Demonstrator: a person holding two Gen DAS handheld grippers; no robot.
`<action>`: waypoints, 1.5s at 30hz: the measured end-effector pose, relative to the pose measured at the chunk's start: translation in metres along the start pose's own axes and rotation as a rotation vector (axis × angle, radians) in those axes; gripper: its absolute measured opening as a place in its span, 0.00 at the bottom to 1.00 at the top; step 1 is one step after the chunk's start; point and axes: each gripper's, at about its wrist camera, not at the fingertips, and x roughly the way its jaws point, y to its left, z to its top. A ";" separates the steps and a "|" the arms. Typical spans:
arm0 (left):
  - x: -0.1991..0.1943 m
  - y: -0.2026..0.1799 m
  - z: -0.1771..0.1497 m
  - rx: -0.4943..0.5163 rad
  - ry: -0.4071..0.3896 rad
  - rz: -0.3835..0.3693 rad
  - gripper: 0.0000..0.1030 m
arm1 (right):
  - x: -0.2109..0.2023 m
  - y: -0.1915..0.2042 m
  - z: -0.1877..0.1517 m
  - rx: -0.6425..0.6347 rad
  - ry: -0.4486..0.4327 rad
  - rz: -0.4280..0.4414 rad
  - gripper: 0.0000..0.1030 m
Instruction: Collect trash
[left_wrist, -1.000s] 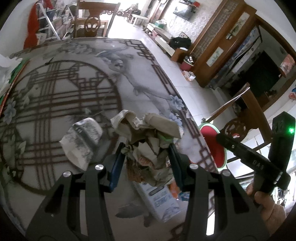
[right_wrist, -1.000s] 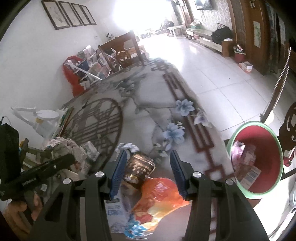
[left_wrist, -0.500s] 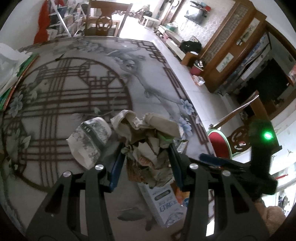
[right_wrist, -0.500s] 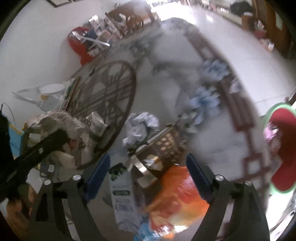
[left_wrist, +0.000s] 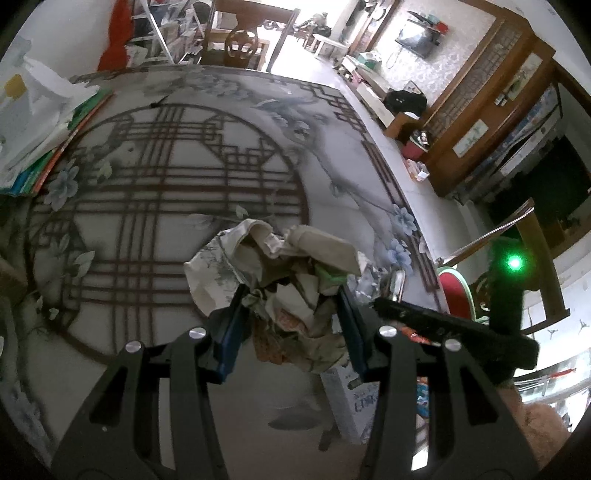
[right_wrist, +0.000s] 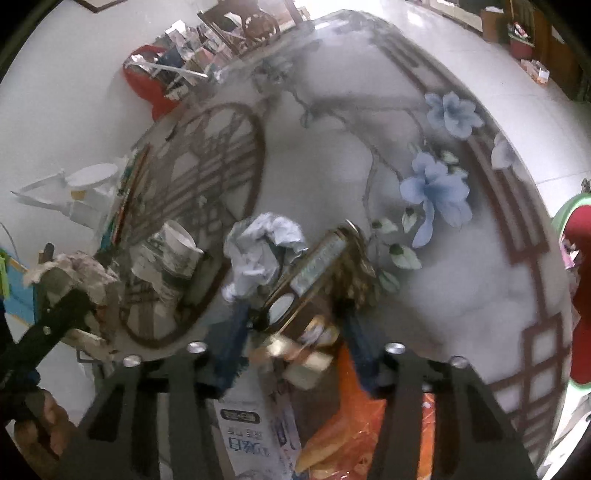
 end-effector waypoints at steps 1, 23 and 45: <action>0.001 0.001 0.000 -0.002 0.001 -0.001 0.44 | -0.005 0.000 0.001 -0.001 -0.015 0.003 0.38; 0.023 -0.058 0.009 0.082 0.022 -0.060 0.44 | -0.095 -0.042 0.010 0.044 -0.217 0.001 0.35; 0.033 -0.106 0.001 0.077 0.017 0.000 0.45 | -0.031 -0.050 0.013 -0.350 0.017 -0.213 0.88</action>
